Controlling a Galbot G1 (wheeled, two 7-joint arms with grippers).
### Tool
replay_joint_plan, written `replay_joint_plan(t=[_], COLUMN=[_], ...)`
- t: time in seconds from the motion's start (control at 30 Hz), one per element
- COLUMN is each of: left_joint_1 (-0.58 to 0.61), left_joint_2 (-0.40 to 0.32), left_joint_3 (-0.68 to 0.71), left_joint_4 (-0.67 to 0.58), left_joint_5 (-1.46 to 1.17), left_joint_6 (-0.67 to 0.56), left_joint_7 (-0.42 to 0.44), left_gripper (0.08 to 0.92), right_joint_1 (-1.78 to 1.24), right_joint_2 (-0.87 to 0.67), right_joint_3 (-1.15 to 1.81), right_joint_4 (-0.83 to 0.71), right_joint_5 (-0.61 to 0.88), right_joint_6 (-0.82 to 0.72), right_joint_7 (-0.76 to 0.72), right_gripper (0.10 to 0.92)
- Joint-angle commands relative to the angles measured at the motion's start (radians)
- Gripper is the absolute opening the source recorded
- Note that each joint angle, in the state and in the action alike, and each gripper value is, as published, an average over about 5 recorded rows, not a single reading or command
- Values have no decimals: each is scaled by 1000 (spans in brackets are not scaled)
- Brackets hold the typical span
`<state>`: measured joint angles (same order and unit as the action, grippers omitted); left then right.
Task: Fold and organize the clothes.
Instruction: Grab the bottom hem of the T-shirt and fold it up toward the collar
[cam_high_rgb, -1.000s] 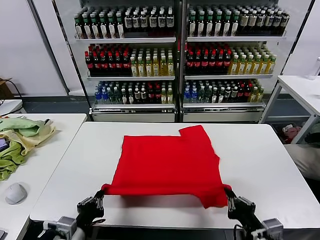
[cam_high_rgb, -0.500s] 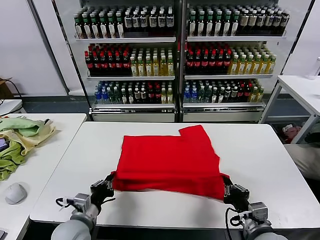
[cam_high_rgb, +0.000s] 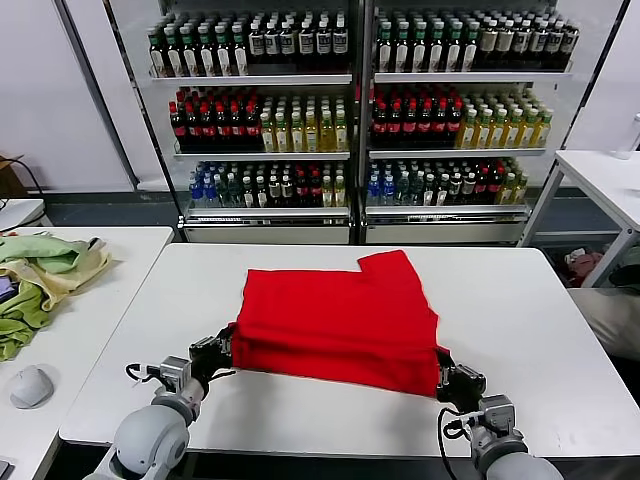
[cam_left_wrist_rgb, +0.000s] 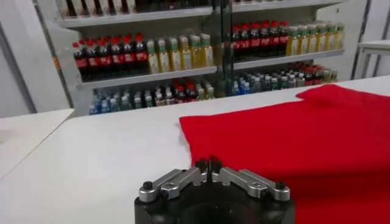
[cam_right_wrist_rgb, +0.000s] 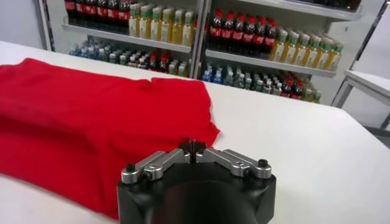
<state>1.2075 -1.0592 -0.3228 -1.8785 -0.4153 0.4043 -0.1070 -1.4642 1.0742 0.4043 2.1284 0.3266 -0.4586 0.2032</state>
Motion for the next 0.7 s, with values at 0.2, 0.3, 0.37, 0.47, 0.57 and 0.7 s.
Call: replay_joint_plan(t=[0.2,0.3,0.37,0.47,0.57,0.7], left_joint_1=[-59,-36,-9,42,98,158], left_joint_2=[-11,3,20,54,81,84], left_joint_3=[23,2,-24,-74,-120,-159], left_joint_4=[143,112,73,5,-76,-189], left_joint_5=[81,82,79,55,-36,-181], left_joint_6=[2,1,2,6,44,128], left_joint_7=[41,41,40,39,15,-27], left_gripper=[136,217,277,364,450,545], right_joint_1=[11,-8,-31,-73,-113,-142], right_joint_2=[22,14,6,-9,-14,2], right_joint_3=[-14,16,39,69,86,80], right_joint_4=[-29,-2,28,63,81,82], right_joint_5=[-22,-15,-12,-10,-8,7], right_joint_6=[-24,-27,-29,-26,-17,-11], right_joint_7=[6,6,3,-3,-3,7], right_gripper=[231,317,369,456,542,663])
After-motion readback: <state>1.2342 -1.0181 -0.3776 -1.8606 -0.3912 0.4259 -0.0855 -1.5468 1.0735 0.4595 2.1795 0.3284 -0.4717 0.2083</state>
